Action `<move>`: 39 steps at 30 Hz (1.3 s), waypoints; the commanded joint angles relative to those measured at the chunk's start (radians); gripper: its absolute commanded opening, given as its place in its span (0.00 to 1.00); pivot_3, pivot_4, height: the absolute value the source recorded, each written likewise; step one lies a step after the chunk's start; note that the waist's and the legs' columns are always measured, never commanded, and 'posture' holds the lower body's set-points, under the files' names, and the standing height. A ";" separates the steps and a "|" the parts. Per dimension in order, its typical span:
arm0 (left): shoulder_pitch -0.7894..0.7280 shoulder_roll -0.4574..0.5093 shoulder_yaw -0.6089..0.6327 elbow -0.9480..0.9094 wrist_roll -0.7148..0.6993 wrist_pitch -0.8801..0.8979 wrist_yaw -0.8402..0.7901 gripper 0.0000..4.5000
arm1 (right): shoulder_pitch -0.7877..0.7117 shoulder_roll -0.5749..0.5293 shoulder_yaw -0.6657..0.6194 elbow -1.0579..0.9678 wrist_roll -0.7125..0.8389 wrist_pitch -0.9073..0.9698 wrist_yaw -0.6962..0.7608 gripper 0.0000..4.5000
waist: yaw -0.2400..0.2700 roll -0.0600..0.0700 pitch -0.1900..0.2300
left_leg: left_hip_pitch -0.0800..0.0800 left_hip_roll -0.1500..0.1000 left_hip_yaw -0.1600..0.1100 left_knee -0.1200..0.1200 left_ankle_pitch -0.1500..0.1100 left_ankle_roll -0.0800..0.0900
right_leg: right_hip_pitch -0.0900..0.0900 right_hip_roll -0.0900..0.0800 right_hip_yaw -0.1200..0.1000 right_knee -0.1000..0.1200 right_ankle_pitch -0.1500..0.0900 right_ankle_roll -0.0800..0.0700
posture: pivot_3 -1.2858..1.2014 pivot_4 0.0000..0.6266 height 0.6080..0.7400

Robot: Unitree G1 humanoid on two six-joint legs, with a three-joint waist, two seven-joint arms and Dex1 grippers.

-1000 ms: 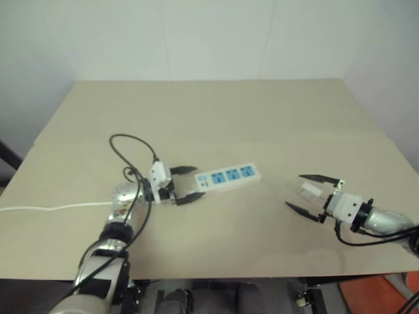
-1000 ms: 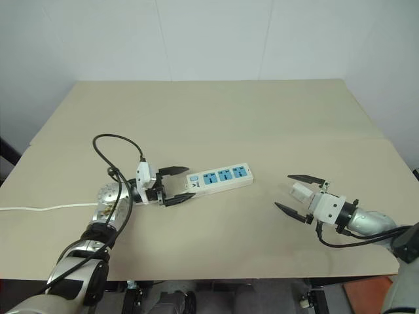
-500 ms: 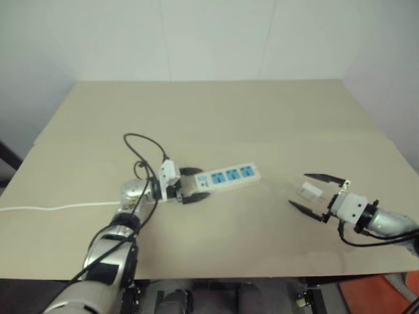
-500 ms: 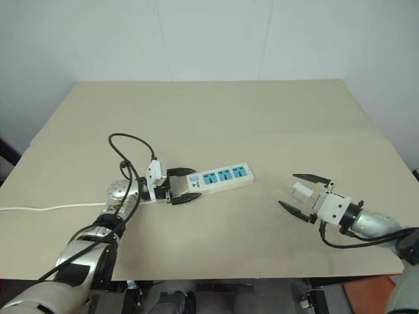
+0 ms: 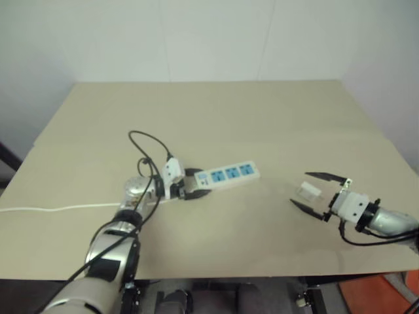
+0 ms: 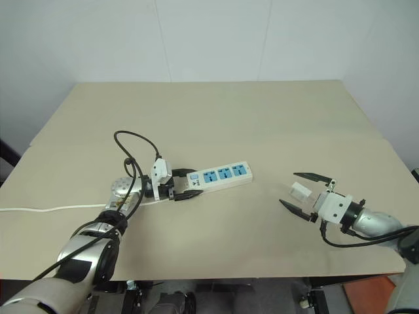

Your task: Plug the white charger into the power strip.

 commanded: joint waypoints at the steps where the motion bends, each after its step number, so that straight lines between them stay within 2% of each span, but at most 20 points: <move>1: -0.005 0.004 -0.024 -0.006 0.023 0.030 -0.040 0.73 | -0.141 -0.053 0.079 0.024 0.010 -0.023 0.032 1.00 | 0.000 0.000 0.000 | 0.000 0.000 0.000 0.000 0.000 0.000 | 0.000 0.000 0.000 0.000 0.000 0.000 | 0.52 0.24 1.00; 3: -0.004 0.000 -0.027 -0.012 0.032 0.013 -0.027 0.73 | -0.227 -0.053 0.198 0.024 0.046 -0.023 0.060 1.00 | 0.001 0.000 0.000 | 0.000 0.000 -0.001 0.000 0.000 0.000 | 0.000 0.000 0.000 0.000 0.000 0.000 | 0.52 0.24 1.00; 4: -0.005 -0.003 -0.030 -0.012 0.041 0.004 -0.003 0.73 | -0.466 0.012 0.154 0.024 0.258 0.613 0.574 1.00 | -0.003 0.000 0.000 | 0.000 0.001 -0.001 0.000 0.000 0.000 | 0.000 0.001 0.000 0.000 0.000 0.000 | 0.52 0.24 1.00; 5: -0.006 -0.006 -0.030 -0.012 0.046 0.000 0.013 0.73 | -0.666 0.083 0.125 0.024 0.437 1.172 0.962 1.00 | -0.021 0.003 0.002 | 0.001 0.001 -0.001 0.000 0.000 0.000 | 0.001 0.001 0.000 0.000 0.000 0.000 | 0.52 0.24 1.00; 6: -0.008 -0.009 -0.029 -0.011 0.046 -0.001 0.018 0.73 | -0.830 0.160 0.127 0.024 0.560 1.626 1.239 1.00 | -0.022 0.012 0.005 | 0.000 0.005 0.006 0.004 -0.002 0.004 | 0.000 0.001 0.006 0.003 0.003 0.000 | 0.52 0.24 1.00; 7: -0.011 -0.013 -0.027 -0.012 0.044 0.003 0.019 0.73 | -0.952 0.247 0.150 0.024 0.637 2.004 1.368 1.00 | -0.013 0.023 0.005 | -0.005 0.006 0.009 0.007 -0.006 0.011 | -0.003 -0.001 0.012 0.011 0.005 0.002 | 0.52 0.24 1.00; 8: -0.013 -0.017 -0.026 -0.013 0.043 0.005 0.020 0.73 | -1.012 0.308 0.189 0.024 0.664 2.197 1.364 1.00 | -0.004 0.024 0.004 | -0.006 0.004 0.010 0.007 -0.007 0.017 | -0.007 -0.003 0.013 0.013 0.005 0.002 | 0.52 0.24 1.00; 9: -0.014 -0.021 -0.026 -0.017 0.039 0.007 0.018 0.73 | -1.055 0.361 0.222 0.024 0.680 2.339 1.355 1.00 | 0.011 0.018 -0.002 | -0.006 0.006 0.008 0.006 -0.007 0.018 | -0.010 -0.001 0.013 0.018 0.004 0.002 | 0.52 0.24 1.00; 11: -0.012 -0.029 -0.023 -0.026 0.032 0.007 0.012 0.73 | -1.093 0.419 0.254 0.024 0.708 2.489 1.323 1.00 | 0.040 0.006 -0.012 | -0.006 0.014 0.001 0.006 -0.010 0.009 | -0.022 0.011 0.010 0.029 0.004 -0.002 | 0.52 0.24 1.00; 13: -0.008 -0.033 -0.021 -0.032 0.028 0.005 0.006 0.73 | -1.108 0.440 0.261 0.024 0.732 2.555 1.287 1.00 | 0.083 0.002 -0.015 | -0.007 0.021 -0.010 0.011 -0.015 0.000 | -0.025 0.021 0.003 0.037 0.006 -0.005 | 0.52 0.24 1.00; 15: -0.001 -0.030 -0.016 -0.037 0.023 0.005 0.009 0.73 | -1.124 0.446 0.256 0.024 0.752 2.593 1.262 1.00 | 0.111 0.006 -0.014 | -0.018 0.019 -0.017 0.016 -0.012 -0.007 | -0.038 0.018 0.000 0.037 0.007 -0.006 | 0.52 0.24 1.00; 18: 0.009 -0.021 -0.012 -0.044 0.017 0.005 0.010 0.73 | -1.130 0.455 0.238 0.024 0.764 2.624 1.243 1.00 | 0.113 0.008 -0.014 | -0.038 0.006 -0.014 0.021 -0.010 -0.009 | -0.058 0.008 0.002 0.055 0.007 -0.006 | 0.52 0.24 1.00; 22: 0.018 -0.010 -0.012 -0.052 0.017 0.004 0.006 0.73 | -1.073 0.451 0.233 0.024 0.758 2.599 1.226 1.00 | 0.101 0.008 -0.014 | -0.039 0.004 -0.014 0.022 -0.009 -0.008 | -0.060 0.006 -0.001 0.056 0.007 -0.006 | 0.52 0.24 1.00; 25: 0.018 -0.005 -0.011 -0.053 0.019 0.004 0.003 0.73 | -1.008 0.418 0.256 0.024 0.724 2.433 1.271 1.00 | 0.096 0.009 -0.014 | -0.038 0.004 -0.013 0.024 -0.009 -0.007 | -0.057 0.006 -0.003 0.054 0.006 -0.006 | 0.52 0.24 1.00; 29: 0.015 -0.002 -0.011 -0.053 0.020 0.004 0.002 0.73 | -0.838 0.269 0.266 0.024 0.658 1.808 1.402 1.00 | 0.095 0.008 -0.014 | -0.038 0.003 -0.010 0.027 -0.008 -0.005 | -0.056 0.005 -0.003 0.054 0.006 -0.005 | 0.52 0.24 1.00; 33: 0.008 -0.001 -0.007 -0.057 0.012 0.011 -0.012 0.73 | -0.699 0.161 0.243 0.024 0.677 1.410 1.418 1.00 | 0.082 0.009 -0.014 | -0.038 0.003 -0.005 0.029 -0.008 -0.004 | -0.055 0.004 -0.003 0.051 0.004 -0.002 | 0.52 0.24 1.00; 36: 0.003 0.005 -0.006 -0.055 0.012 0.017 -0.022 0.73 | -0.672 0.141 0.260 0.024 0.699 1.354 1.418 1.00 | 0.059 0.010 -0.013 | -0.038 0.003 0.004 0.029 -0.008 -0.002 | -0.055 0.000 -0.003 0.047 0.003 -0.001 | 0.52 0.24 1.00; 39: 0.001 0.007 -0.001 -0.059 0.006 0.026 -0.026 0.73 | -0.701 0.164 0.291 0.024 0.716 1.445 1.447 1.00 | 0.041 0.010 -0.013 | -0.034 0.003 0.007 0.031 -0.007 -0.001 | -0.051 -0.001 -0.003 0.044 0.003 -0.001 | 0.52 0.24 1.00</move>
